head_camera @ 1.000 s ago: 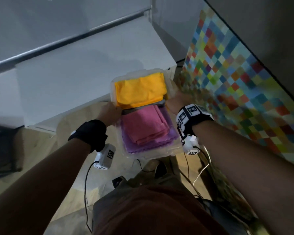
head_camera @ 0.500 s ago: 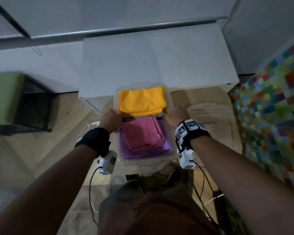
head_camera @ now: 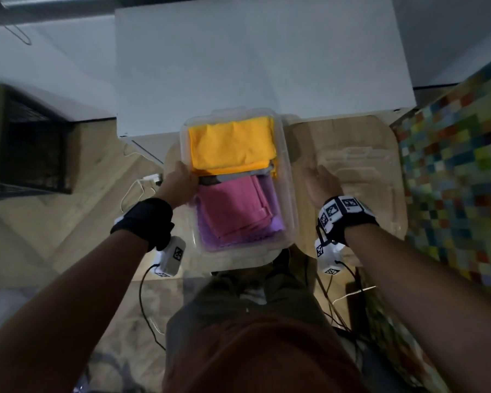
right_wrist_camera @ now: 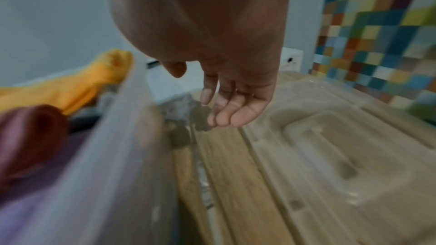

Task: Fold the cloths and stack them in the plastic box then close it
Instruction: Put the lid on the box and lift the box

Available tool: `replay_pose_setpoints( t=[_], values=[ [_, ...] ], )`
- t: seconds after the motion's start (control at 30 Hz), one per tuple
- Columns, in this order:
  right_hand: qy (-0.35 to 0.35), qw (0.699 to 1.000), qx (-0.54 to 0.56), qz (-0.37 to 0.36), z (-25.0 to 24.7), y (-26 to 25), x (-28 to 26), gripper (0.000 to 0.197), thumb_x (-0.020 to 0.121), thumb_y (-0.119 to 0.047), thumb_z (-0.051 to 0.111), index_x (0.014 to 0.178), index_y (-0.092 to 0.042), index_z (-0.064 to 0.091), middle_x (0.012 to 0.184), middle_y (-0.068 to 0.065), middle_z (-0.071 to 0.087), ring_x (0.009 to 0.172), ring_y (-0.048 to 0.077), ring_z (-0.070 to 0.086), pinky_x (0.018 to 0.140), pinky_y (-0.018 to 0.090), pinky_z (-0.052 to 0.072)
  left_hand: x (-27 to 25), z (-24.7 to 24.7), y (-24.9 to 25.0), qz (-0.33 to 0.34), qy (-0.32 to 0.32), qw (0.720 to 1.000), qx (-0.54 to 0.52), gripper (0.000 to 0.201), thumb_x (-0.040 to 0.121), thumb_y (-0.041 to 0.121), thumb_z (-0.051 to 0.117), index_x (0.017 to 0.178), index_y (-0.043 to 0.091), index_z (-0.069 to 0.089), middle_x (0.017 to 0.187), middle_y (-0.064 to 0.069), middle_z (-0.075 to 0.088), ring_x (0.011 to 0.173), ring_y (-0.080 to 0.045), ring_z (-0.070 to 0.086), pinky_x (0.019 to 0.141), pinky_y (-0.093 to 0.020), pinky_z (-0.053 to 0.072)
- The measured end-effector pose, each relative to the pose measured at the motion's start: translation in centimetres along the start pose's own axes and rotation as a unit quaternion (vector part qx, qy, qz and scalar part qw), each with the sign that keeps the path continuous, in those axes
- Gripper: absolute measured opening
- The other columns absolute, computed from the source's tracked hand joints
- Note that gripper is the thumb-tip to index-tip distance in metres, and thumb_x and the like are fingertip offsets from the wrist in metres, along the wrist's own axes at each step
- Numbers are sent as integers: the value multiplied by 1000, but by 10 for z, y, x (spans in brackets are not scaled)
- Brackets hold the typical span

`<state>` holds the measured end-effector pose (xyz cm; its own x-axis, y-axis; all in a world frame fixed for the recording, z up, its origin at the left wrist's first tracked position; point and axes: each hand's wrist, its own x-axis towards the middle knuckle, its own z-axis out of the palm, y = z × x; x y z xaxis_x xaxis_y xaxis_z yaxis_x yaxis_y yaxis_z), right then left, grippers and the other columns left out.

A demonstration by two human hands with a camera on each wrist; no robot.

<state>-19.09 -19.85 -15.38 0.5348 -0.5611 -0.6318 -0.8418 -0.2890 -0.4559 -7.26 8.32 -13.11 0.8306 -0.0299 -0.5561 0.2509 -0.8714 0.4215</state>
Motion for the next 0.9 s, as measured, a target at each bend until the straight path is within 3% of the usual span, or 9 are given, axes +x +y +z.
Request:
replay_pose_setpoints(
  t=[0.1,0.2,0.27,0.33,0.4,0.57,0.67,0.77,0.9],
  values=[
    [-19,998,-21,47,-14,36,11,38,90,-37,48,115,-9,54,118,16,59,98,34,57,83,38,47,2,2,3,13,-22,999,34,26,99,17,43,115,-3,46,87,-15,58,86,-33,63,71,-38,48],
    [-49,997,-53,39,-22,61,19,40,91,-31,54,123,-8,52,124,16,57,103,34,57,78,31,43,-3,6,10,7,-40,998,57,13,99,15,46,88,8,48,107,-30,63,95,-43,64,74,-40,50],
    [-54,997,-56,22,-27,69,24,42,91,-30,55,127,-9,51,128,15,57,108,33,58,76,29,40,-3,8,16,12,-50,994,96,24,98,18,49,113,0,48,119,-37,56,105,-46,59,83,-44,46],
    [-59,997,-56,15,-32,73,29,42,91,-30,55,128,-10,51,127,15,57,107,33,58,76,29,40,-2,9,32,27,11,990,140,67,91,15,58,143,-7,22,133,-40,39,120,-53,45,98,-50,37],
    [-69,996,-50,15,-39,76,35,40,92,-31,54,126,-11,51,126,15,57,104,33,57,77,31,43,-1,12,63,55,84,985,141,77,82,13,60,145,-5,21,136,-34,31,125,-53,34,108,-51,28],
    [-73,997,-23,17,-59,83,45,42,91,-33,53,129,-14,51,132,11,54,112,32,55,81,31,40,-9,53,155,208,51,964,157,74,71,37,48,133,-4,46,125,-31,42,123,-46,38,104,-41,29],
    [-52,999,5,15,-72,88,48,38,90,-32,55,124,-15,53,126,10,57,102,30,56,78,29,38,-19,87,194,236,0,960,149,56,83,26,57,130,-3,50,124,-30,45,119,-46,44,101,-39,35],
    [-34,999,15,13,-87,98,53,35,89,-33,56,118,-14,54,118,11,58,91,28,53,75,29,38,-25,120,222,266,-60,949,158,56,78,27,55,122,-7,55,121,-32,54,119,-42,48,97,-39,40],
    [-3,1000,0,12,-105,121,64,36,89,-33,57,118,-11,55,112,12,60,88,29,53,72,31,39,-29,169,241,260,-98,950,143,41,87,23,59,124,5,57,122,-21,59,115,-35,55,93,-33,43]
  ],
)
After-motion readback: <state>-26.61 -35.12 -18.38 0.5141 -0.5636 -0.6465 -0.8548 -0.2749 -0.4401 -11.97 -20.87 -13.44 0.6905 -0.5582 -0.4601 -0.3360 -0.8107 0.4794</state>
